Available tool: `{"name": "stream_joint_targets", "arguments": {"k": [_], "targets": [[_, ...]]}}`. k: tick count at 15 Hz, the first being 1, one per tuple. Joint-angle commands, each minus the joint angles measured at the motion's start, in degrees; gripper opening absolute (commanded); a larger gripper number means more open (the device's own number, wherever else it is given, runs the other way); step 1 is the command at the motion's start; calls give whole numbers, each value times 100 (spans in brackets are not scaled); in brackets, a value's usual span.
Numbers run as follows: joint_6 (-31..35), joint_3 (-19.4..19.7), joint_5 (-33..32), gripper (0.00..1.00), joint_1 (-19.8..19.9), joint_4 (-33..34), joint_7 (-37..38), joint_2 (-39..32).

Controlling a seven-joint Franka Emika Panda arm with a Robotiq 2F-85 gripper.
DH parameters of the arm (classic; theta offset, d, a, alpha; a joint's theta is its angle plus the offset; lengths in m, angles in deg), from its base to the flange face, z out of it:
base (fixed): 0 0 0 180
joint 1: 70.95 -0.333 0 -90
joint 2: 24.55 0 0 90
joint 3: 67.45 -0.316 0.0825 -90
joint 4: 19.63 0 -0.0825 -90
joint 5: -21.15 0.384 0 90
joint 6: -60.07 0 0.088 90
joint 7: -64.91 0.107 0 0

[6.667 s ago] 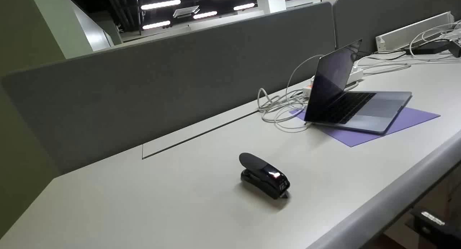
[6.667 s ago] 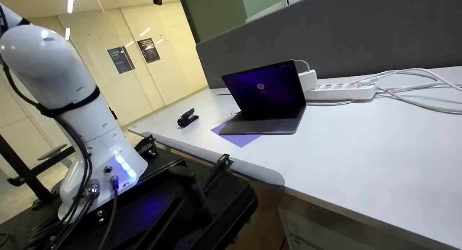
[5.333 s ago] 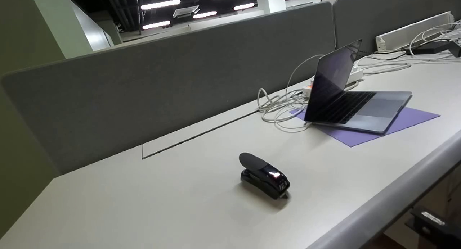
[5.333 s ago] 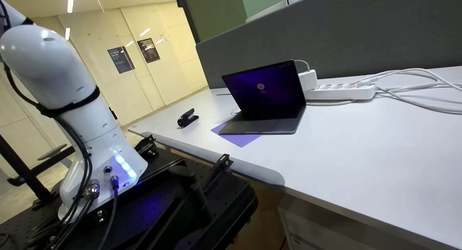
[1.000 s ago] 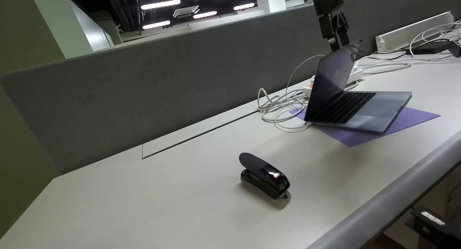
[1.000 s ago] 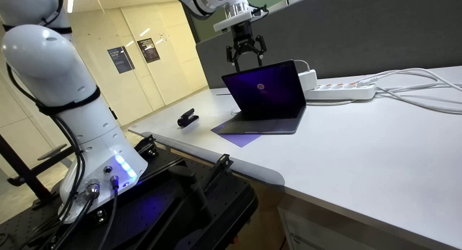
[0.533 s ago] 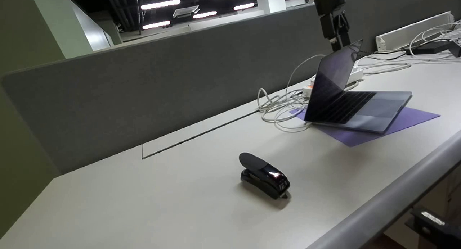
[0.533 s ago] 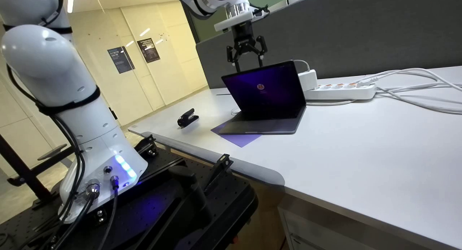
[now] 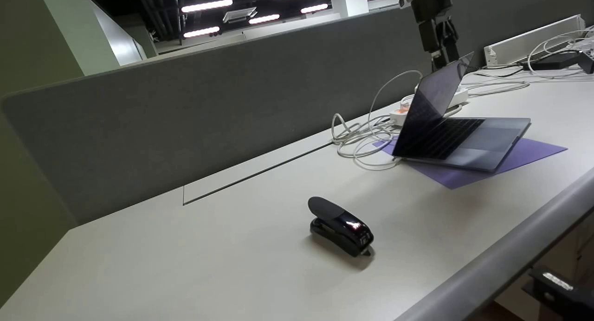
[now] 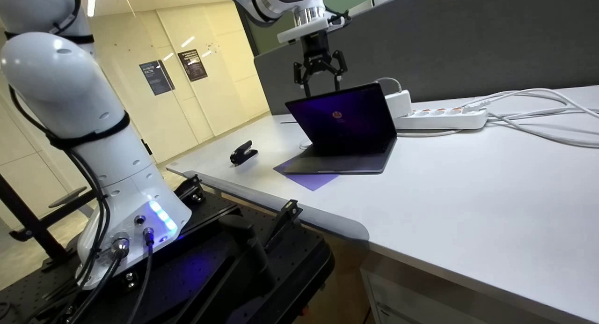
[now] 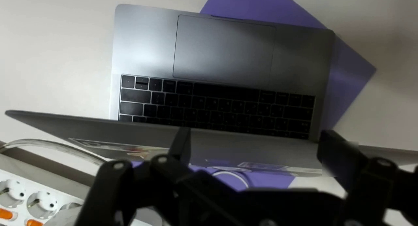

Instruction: Close the laptop

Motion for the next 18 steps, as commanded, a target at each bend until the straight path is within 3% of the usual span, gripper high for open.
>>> {"name": "stream_joint_targets", "arguments": {"k": [1, 12, 18], "targets": [[21, 7, 24, 100, 53, -207, 102, -6], [513, 104, -92, 100, 56, -971, 549, -118], [1140, 210, -92, 100, 64, -1236, 1120, -434]]}}
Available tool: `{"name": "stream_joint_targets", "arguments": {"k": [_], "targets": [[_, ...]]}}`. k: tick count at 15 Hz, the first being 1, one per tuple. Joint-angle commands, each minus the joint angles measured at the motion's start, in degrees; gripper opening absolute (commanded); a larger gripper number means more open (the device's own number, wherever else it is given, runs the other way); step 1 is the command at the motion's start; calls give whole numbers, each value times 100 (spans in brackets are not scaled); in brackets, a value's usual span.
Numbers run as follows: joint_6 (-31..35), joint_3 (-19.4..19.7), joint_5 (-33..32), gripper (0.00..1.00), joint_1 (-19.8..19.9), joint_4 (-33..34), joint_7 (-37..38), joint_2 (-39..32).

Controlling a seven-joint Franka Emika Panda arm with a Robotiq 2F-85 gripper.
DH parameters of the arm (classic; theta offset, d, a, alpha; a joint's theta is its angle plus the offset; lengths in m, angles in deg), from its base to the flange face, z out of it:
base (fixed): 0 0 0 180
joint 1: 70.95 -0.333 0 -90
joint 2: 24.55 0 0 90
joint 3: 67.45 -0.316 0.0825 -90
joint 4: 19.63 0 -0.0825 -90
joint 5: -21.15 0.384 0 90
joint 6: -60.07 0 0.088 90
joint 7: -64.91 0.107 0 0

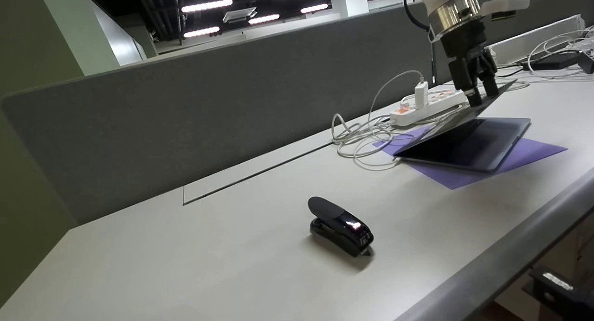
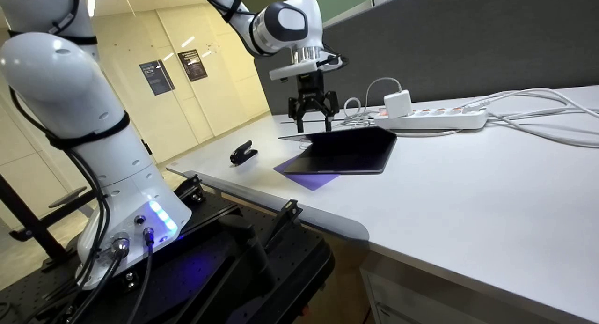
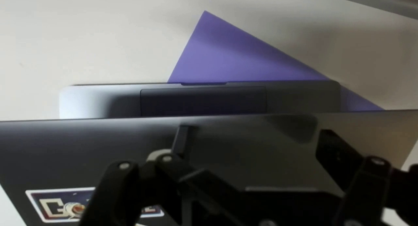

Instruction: Close the laptop

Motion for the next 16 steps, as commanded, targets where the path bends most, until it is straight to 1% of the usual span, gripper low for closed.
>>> {"name": "stream_joint_targets", "arguments": {"k": [1, 4, 7, 13, 16], "targets": [[482, 106, -85, 100, -3, -177, 620, -180], [901, 202, -99, 100, -15, -262, 1003, -423], [1161, 300, -131, 100, -36, -295, 1277, -651], [1448, 475, -200, 100, -89, -290, 1647, -976], [1614, 584, -334, 100, -162, -305, 1848, -1083]]}}
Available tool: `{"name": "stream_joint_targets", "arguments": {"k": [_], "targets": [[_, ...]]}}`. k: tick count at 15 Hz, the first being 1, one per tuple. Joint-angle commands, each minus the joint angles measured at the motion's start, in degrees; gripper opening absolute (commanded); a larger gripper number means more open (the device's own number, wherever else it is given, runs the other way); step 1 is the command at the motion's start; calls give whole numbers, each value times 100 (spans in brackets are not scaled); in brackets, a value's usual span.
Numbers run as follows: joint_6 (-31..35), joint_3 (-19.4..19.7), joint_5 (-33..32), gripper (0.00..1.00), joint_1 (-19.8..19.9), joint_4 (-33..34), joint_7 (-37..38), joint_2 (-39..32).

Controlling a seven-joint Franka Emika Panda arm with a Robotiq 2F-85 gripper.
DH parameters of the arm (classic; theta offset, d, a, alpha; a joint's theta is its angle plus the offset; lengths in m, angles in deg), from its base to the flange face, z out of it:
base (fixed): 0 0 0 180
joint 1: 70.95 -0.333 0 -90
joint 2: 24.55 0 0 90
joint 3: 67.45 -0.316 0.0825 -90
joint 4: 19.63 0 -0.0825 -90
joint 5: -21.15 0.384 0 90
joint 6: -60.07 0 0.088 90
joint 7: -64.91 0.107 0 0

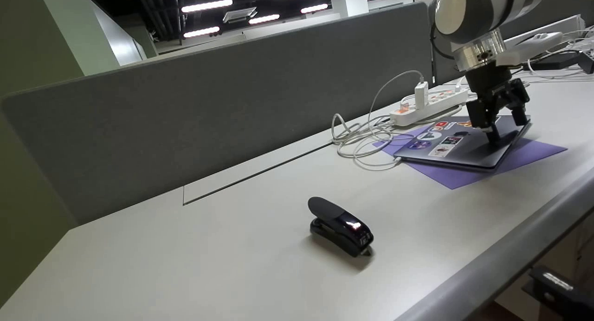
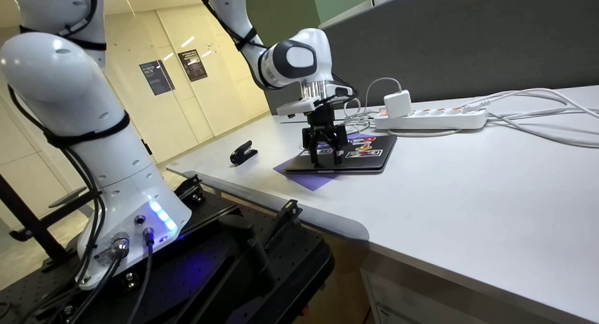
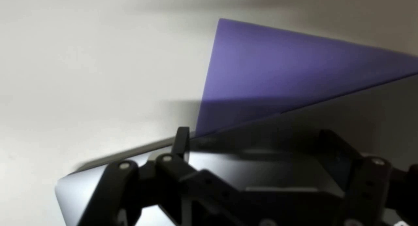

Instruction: Close the laptop

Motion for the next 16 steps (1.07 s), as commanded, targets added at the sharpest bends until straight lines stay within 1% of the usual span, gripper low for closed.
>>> {"name": "stream_joint_targets", "arguments": {"k": [1, 5, 7, 11, 16], "targets": [[239, 199, -256, 100, -169, -48, 503, -96], [251, 286, -323, 100, -230, -11, 690, -206], [128, 201, -200, 100, -164, -46, 635, -99], [-230, 8, 187, 100, -16, -207, 441, 464], [-381, -74, 280, 100, -19, -511, 260, 1478]]}}
